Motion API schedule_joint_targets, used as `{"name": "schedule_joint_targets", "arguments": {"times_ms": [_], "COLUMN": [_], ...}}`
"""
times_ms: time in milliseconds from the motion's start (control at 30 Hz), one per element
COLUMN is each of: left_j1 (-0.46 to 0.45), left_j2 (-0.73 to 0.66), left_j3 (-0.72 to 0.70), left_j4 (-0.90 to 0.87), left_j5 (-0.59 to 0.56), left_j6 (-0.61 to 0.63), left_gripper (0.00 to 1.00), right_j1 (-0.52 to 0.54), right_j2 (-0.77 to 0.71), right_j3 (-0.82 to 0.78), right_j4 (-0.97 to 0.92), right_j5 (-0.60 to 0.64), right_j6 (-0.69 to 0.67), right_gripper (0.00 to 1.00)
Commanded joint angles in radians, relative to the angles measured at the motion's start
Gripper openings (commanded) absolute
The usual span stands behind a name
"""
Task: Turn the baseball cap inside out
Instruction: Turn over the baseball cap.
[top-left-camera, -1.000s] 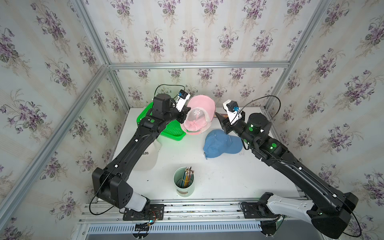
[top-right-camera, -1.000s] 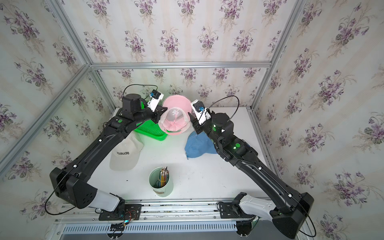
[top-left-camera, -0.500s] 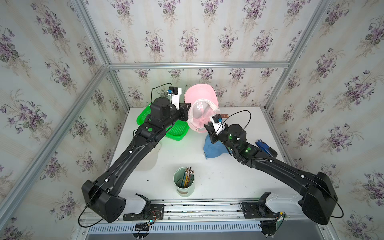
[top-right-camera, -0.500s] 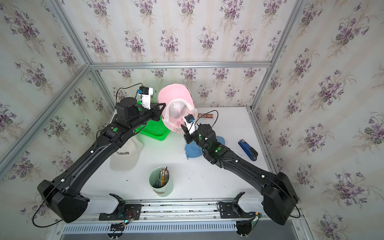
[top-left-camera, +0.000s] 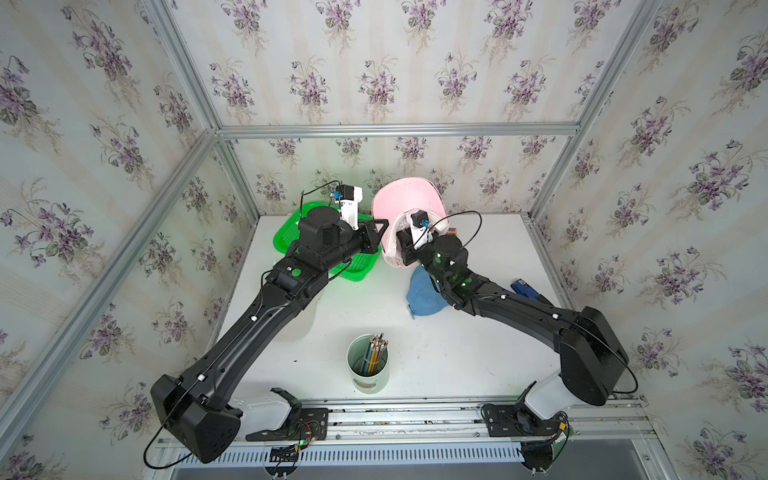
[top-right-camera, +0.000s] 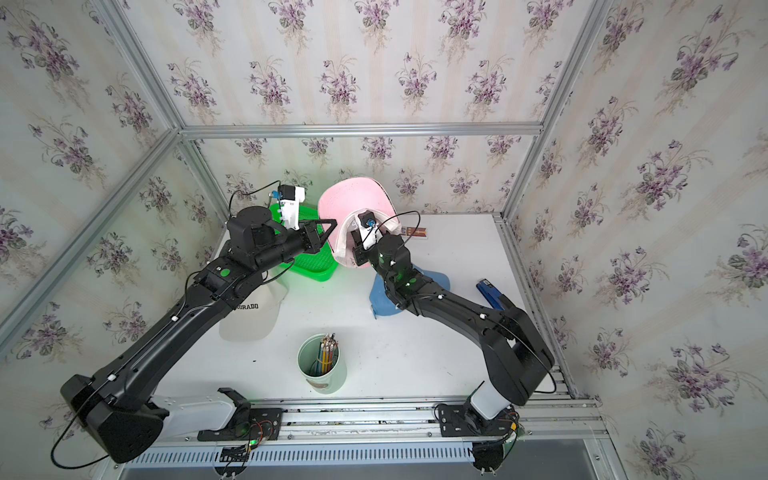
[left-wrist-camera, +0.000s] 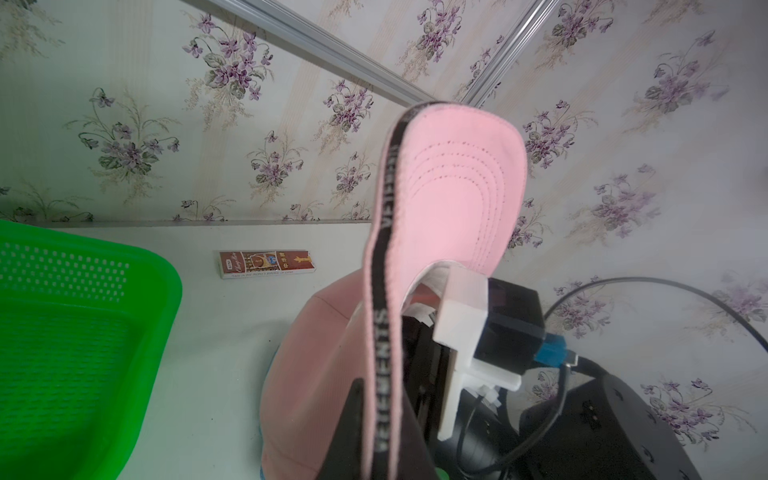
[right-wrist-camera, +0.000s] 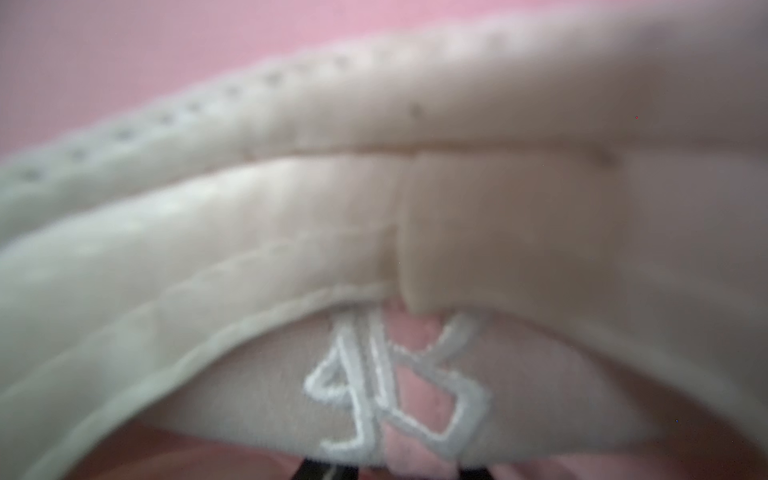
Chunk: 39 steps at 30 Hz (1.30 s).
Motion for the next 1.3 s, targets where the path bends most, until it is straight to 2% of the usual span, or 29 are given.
{"name": "schedule_joint_targets", "arguments": {"times_ms": [0,67,133,233,367,533,633,733,833,967,1033,1133,1267], "left_j1": [-0.007,-0.004,0.000,0.007,0.012,0.015,0.014,0.014,0.012,0.011,0.009,0.009,0.006], "left_j2": [-0.028,-0.054,-0.075,-0.092,-0.080,-0.073,-0.075,-0.073,-0.073,-0.056,-0.056,-0.058,-0.051], "left_j3": [-0.021,-0.037,-0.039,-0.041,-0.015,-0.035,-0.048,-0.054,-0.059,-0.038,-0.037,-0.041,-0.040], "left_j4": [-0.033,-0.027,-0.037,-0.020,-0.025,0.030,0.051,0.058,0.073,0.067,0.072,0.083,0.098], "left_j5": [0.066,0.000,-0.089,-0.228,-0.389,-0.408,-0.392,-0.379,-0.374,-0.342,-0.340,-0.343,-0.330], "left_j6": [-0.060,-0.071,-0.057,-0.014,0.046,0.041,0.033,0.023,0.015,0.016,0.014,0.008,-0.012], "left_gripper": [0.00,0.00,0.00,0.00,0.00,0.00,0.00,0.00,0.00,0.00,0.00,0.00,0.00], "right_j1": [0.001,0.001,0.001,0.001,0.001,0.001,-0.002,-0.030,-0.076,-0.131,-0.134,-0.134,-0.133], "right_j2": [0.041,0.047,0.004,-0.133,-0.333,-0.491,-0.479,-0.413,-0.369,-0.319,-0.275,-0.217,-0.161], "right_j3": [0.039,0.042,0.013,-0.094,-0.237,-0.341,-0.360,-0.353,-0.357,-0.347,-0.311,-0.275,-0.246], "right_j4": [0.078,0.062,0.046,0.045,0.020,-0.061,-0.104,-0.099,-0.058,-0.007,-0.015,-0.002,-0.002], "right_j5": [0.016,0.015,-0.016,-0.130,-0.188,-0.130,-0.057,-0.032,-0.067,-0.172,-0.203,-0.259,-0.276], "right_j6": [-0.003,0.004,0.019,0.067,0.132,0.193,0.222,0.315,0.413,0.478,0.493,0.505,0.524], "right_gripper": [0.30,0.32,0.39,0.53,0.60,0.64,0.64,0.66,0.66,0.68,0.72,0.70,0.67]}}
